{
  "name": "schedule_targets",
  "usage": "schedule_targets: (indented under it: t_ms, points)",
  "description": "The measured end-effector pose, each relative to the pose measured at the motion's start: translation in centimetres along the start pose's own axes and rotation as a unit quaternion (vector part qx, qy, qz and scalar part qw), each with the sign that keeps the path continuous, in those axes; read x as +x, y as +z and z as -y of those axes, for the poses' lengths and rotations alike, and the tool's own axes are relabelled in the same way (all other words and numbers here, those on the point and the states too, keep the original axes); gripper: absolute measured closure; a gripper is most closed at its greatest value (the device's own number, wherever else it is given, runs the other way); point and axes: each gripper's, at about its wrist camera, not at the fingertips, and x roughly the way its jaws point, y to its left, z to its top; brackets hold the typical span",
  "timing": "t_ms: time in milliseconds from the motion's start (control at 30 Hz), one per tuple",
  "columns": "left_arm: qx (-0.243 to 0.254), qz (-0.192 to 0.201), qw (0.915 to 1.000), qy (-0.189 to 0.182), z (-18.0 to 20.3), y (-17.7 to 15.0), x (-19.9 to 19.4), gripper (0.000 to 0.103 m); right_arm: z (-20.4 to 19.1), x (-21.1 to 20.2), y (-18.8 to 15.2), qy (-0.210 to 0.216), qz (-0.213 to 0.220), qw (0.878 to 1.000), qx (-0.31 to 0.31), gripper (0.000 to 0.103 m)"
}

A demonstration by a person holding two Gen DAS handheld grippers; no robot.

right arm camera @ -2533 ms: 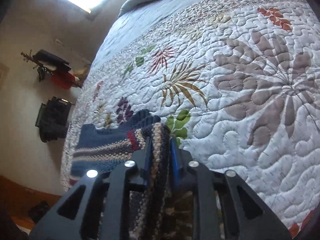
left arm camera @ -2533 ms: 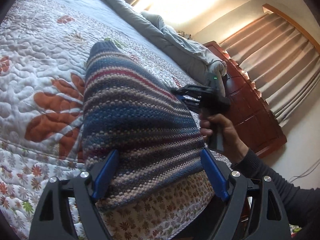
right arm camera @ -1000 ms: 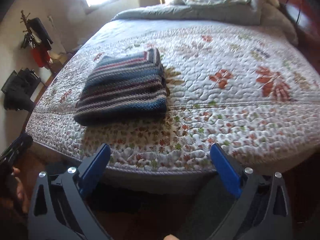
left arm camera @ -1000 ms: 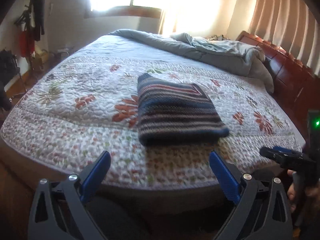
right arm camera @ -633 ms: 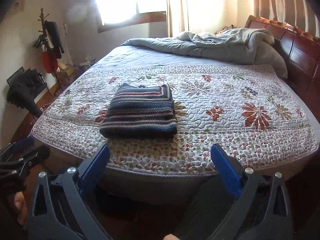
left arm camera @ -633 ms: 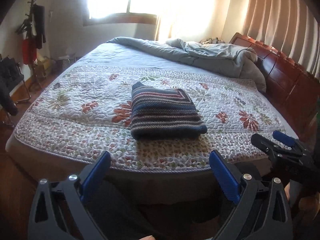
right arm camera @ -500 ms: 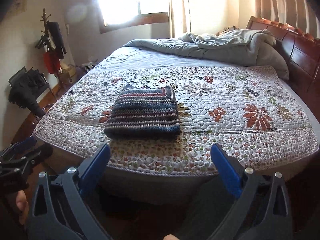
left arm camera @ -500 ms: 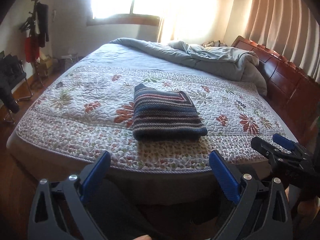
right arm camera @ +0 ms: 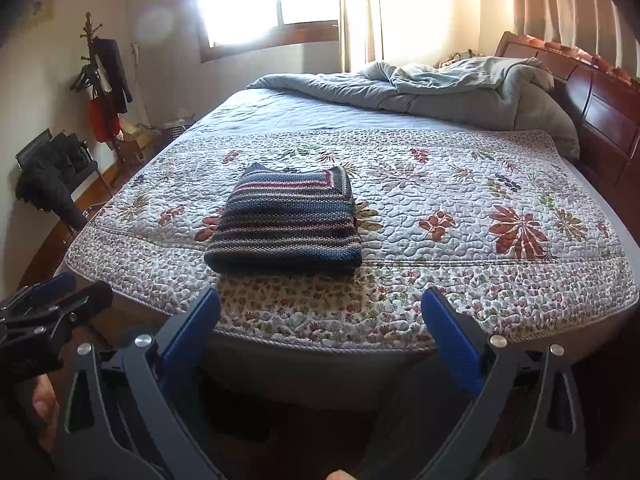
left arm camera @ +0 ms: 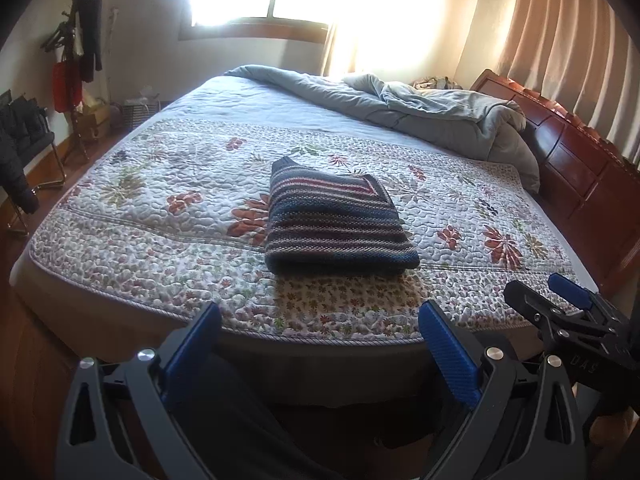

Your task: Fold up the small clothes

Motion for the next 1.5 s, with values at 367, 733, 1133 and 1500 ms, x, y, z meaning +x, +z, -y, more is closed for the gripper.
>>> schedule_targets:
  t_ms: [367,733,1133,1500]
  points:
    - [0.025,0.011,0.9995,0.018,1.0,0.1,0.4,0.004,0.4,0.6,0.4,-0.002,0.004,1.000,0.004,0.003]
    - [0.029,0.007,0.9993,0.022,1.3,0.5,0.5,0.004,0.2,0.7,0.6,-0.004,0.009,1.000,0.001,0.003]
    - [0.025,0.006,0.9995,0.021,1.4,0.2,0.3,0.004,-0.2,0.6,0.5,-0.003,0.007,1.000,-0.002,0.003]
    - [0.029,0.010,0.9989,0.034,1.6,0.1,-0.1,0.004,-0.1,0.5,0.3,-0.001,0.010,1.000,-0.001,0.003]
